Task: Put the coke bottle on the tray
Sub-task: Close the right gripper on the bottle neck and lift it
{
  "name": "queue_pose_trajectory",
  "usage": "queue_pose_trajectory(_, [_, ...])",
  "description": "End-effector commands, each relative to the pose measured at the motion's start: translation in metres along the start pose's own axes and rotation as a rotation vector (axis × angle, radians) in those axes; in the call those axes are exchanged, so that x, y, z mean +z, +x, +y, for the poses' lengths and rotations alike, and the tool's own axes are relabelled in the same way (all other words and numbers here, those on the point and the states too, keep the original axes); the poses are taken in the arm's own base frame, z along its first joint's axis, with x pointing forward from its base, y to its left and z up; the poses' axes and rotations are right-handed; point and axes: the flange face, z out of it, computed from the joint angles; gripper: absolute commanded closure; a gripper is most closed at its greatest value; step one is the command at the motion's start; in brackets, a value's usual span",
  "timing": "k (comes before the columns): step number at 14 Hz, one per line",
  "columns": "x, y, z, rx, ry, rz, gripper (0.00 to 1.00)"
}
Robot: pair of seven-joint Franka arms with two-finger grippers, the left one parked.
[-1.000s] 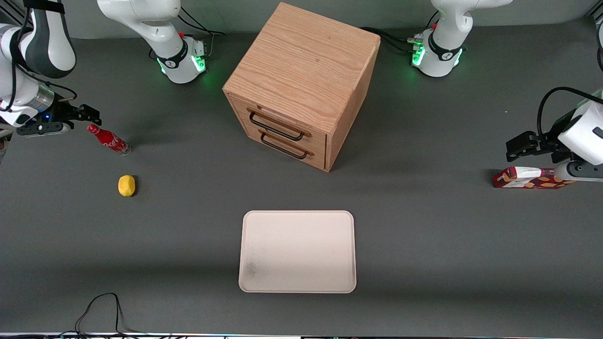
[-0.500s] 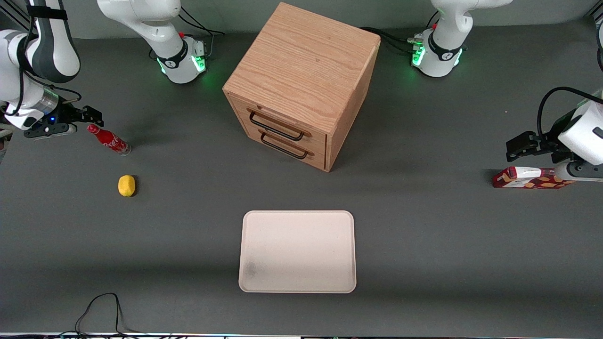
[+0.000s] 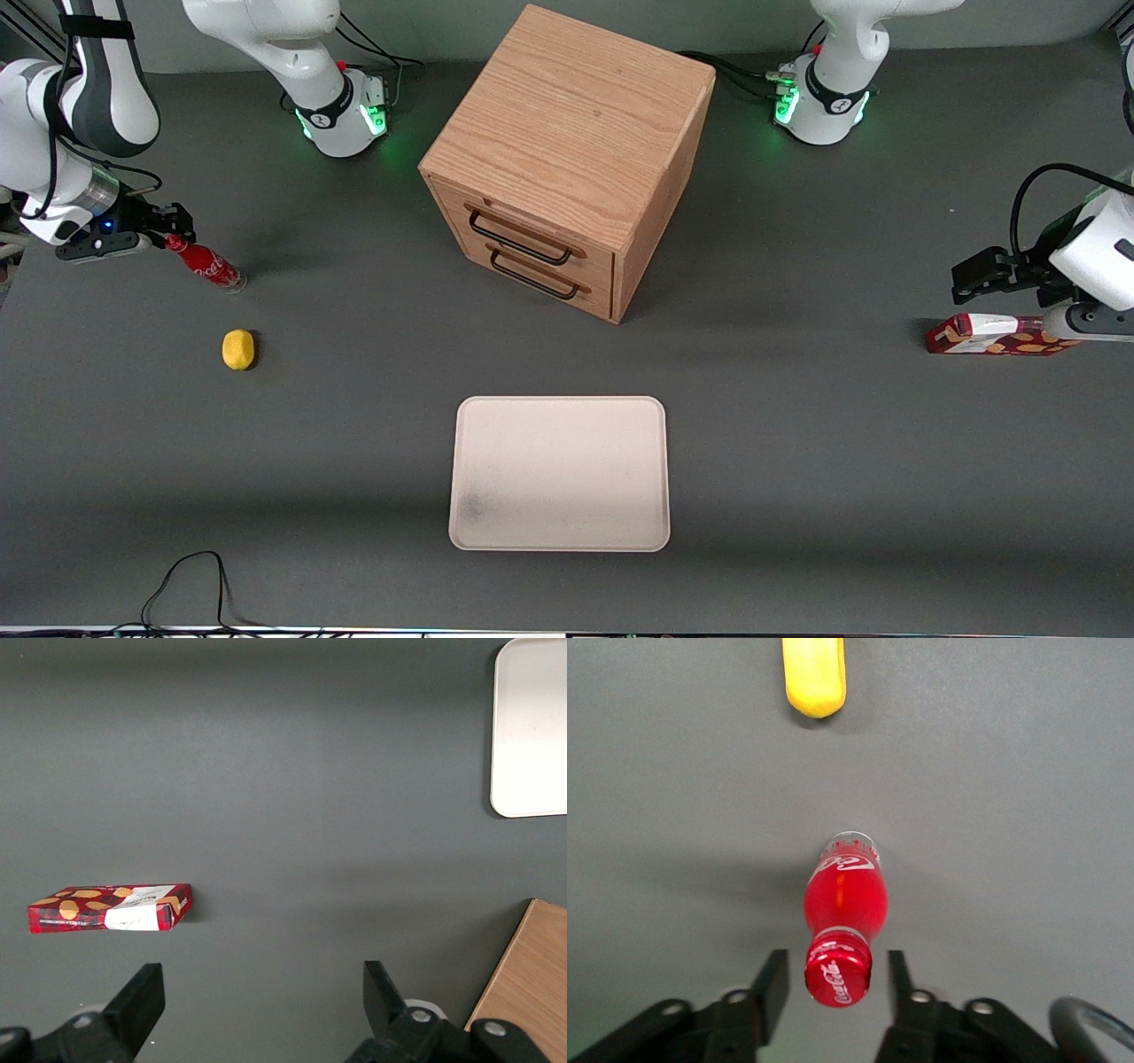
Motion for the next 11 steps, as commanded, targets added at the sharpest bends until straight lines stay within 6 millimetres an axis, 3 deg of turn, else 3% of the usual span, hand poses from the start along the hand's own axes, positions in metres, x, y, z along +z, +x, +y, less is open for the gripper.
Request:
queue_pose_trajectory(1, [0.0, -0.003, 0.002, -0.045, -0.017, 0.015, 1.0])
queue_pose_trajectory(7, [-0.012, -0.002, 0.006, -0.025, -0.019, 0.025, 1.0])
queue_pose_trajectory(11, [-0.065, 0.017, 0.01, 0.027, -0.032, 0.002, 1.0])
